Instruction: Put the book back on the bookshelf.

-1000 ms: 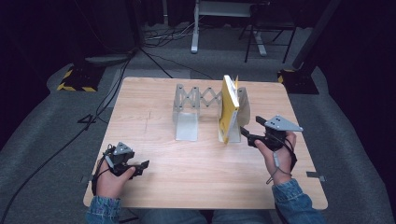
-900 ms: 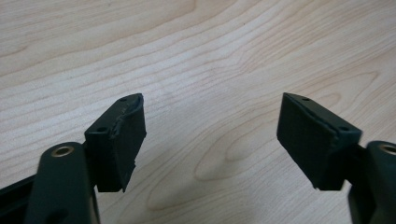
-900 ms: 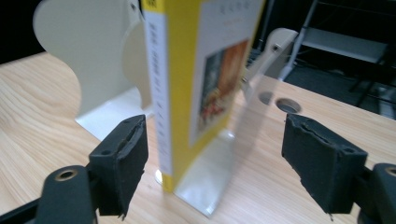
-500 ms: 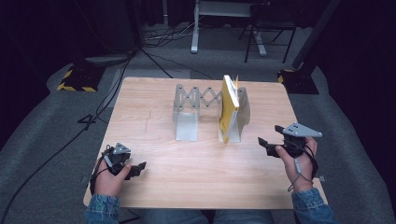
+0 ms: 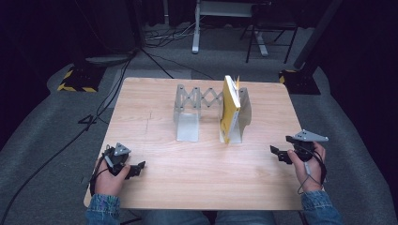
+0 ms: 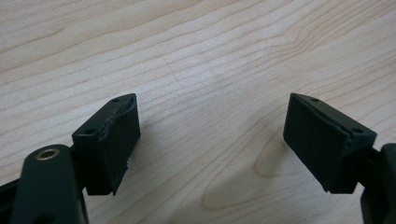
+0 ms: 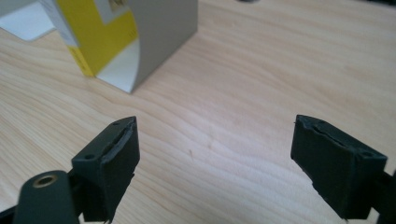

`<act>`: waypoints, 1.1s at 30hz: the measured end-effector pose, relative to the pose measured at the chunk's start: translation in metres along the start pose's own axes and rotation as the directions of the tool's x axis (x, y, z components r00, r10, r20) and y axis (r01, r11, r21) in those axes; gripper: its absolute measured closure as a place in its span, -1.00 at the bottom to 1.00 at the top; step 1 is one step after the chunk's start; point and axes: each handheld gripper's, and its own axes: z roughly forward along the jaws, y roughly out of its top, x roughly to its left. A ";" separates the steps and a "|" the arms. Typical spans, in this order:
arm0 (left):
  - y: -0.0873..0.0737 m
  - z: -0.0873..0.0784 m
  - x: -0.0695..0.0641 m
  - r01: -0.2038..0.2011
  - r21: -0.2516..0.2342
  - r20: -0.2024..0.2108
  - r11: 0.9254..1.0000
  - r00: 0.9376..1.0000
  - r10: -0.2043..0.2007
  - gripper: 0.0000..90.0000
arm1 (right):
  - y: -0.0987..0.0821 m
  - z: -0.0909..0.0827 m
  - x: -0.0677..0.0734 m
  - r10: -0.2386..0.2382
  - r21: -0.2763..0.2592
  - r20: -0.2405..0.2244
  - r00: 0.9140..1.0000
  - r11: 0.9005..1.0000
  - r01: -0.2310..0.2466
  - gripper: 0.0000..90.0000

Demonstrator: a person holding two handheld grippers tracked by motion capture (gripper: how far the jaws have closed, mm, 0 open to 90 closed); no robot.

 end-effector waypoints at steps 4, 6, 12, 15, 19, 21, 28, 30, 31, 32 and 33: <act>-0.001 0.001 0.000 -0.008 -0.012 0.003 1.000 1.000 0.008 -0.60 | -0.011 0.006 -0.007 0.023 0.023 0.008 1.000 0.999 -0.024 -0.64; -0.002 0.001 0.001 -0.011 -0.016 0.002 1.000 1.000 0.011 -0.60 | -0.017 0.008 -0.011 0.035 0.032 0.013 0.999 0.999 -0.035 -0.64; -0.003 0.002 0.001 -0.026 -0.034 -0.009 0.999 1.000 0.026 -0.60 | -0.031 0.010 -0.015 0.027 0.024 0.025 0.999 0.999 -0.028 -0.59; -0.004 0.003 0.002 -0.035 -0.042 -0.019 0.999 0.999 0.035 -0.60 | -0.034 0.011 -0.015 0.022 0.039 0.030 0.999 0.999 -0.023 -0.58; -0.004 0.003 0.001 -0.037 -0.043 -0.021 0.998 0.999 0.036 -0.60 | -0.038 0.012 -0.014 0.011 0.064 0.020 1.000 0.998 -0.013 -0.59; -0.003 0.003 0.001 -0.040 -0.040 -0.023 0.998 0.999 0.039 -0.60 | -0.039 0.012 -0.014 0.006 0.073 0.016 1.000 0.997 -0.007 -0.59; -0.003 0.004 0.001 -0.028 -0.040 -0.019 0.999 0.999 0.027 -0.62 | -0.041 0.012 -0.009 -0.016 0.119 0.014 1.000 0.993 0.014 -0.64; -0.003 0.004 0.001 -0.022 -0.037 -0.018 0.999 1.000 0.022 -0.62 | -0.042 0.014 -0.008 -0.028 0.134 0.008 1.000 0.991 0.026 -0.65; -0.003 0.004 0.001 -0.023 -0.037 -0.017 0.999 1.000 0.022 -0.63 | -0.042 0.015 -0.007 -0.034 0.142 0.007 0.999 0.989 0.032 -0.67; -0.003 0.004 0.001 -0.022 -0.037 -0.017 0.999 1.000 0.022 -0.63 | -0.044 0.016 -0.006 -0.026 0.131 0.008 1.000 0.991 0.025 -0.67; -0.003 0.004 0.001 -0.022 -0.037 -0.017 0.999 1.000 0.022 -0.63 | -0.045 0.017 -0.005 0.002 0.120 0.007 1.000 0.993 -0.002 -0.68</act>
